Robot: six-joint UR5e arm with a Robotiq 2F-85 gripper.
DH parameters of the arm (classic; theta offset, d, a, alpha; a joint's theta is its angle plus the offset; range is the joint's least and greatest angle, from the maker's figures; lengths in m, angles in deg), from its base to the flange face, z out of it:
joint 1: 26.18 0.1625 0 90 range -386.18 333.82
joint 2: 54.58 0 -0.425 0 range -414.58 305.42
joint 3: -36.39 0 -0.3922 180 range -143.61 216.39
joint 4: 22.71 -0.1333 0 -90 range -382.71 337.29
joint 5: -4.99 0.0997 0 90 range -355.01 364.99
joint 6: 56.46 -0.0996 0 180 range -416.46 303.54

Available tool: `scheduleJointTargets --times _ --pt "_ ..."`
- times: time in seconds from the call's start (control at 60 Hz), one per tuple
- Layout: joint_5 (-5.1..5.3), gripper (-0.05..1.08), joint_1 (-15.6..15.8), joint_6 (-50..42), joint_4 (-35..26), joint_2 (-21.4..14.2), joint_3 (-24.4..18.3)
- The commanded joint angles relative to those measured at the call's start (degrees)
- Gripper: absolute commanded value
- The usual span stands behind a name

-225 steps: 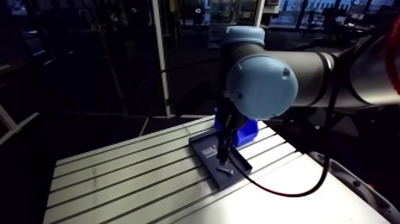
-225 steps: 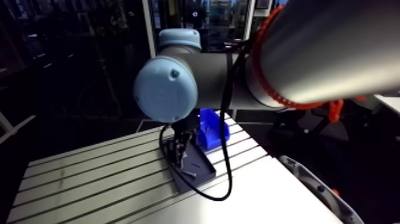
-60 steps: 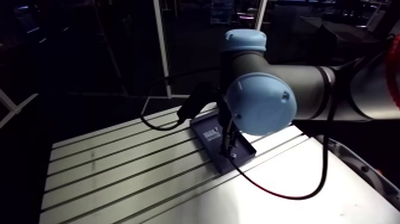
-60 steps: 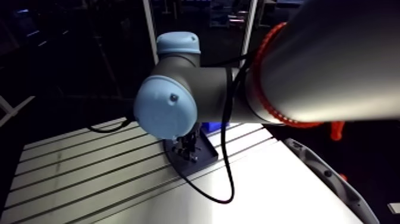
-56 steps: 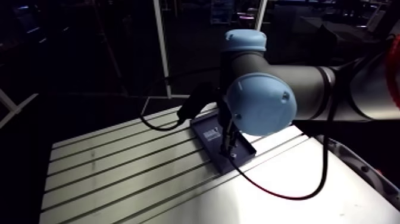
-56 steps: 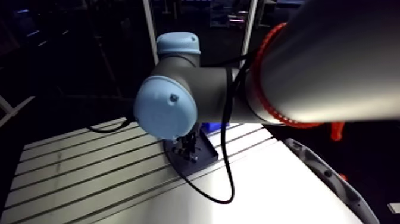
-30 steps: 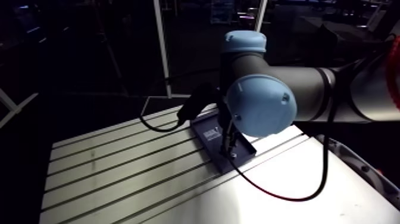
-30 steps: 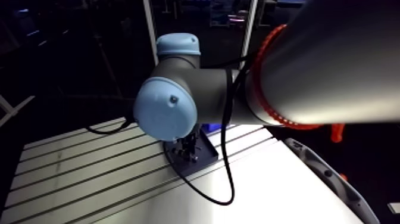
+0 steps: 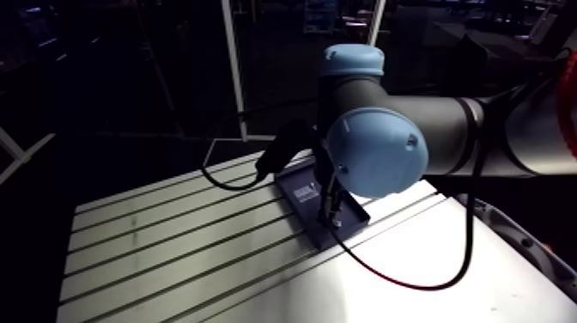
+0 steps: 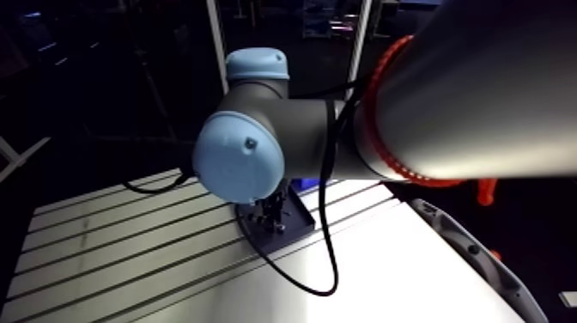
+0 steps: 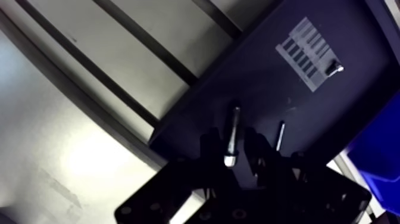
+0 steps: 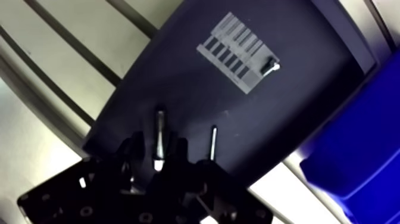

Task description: Pick up the M10 bolt from the tray and put it into the blue bin.

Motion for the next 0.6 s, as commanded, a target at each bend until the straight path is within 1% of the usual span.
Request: scheduleJointTargets --times 0.017,0.367,0.45,0.6 --pt "0.0 0.64 0.0 0.0 0.0 0.2 0.0" --pt "0.0 0.64 0.0 0.0 0.0 0.2 0.0" --pt "0.0 0.69 0.0 0.0 -0.1 0.2 0.0" --pt "-0.08 0.7 0.0 0.0 0.0 0.2 0.3"
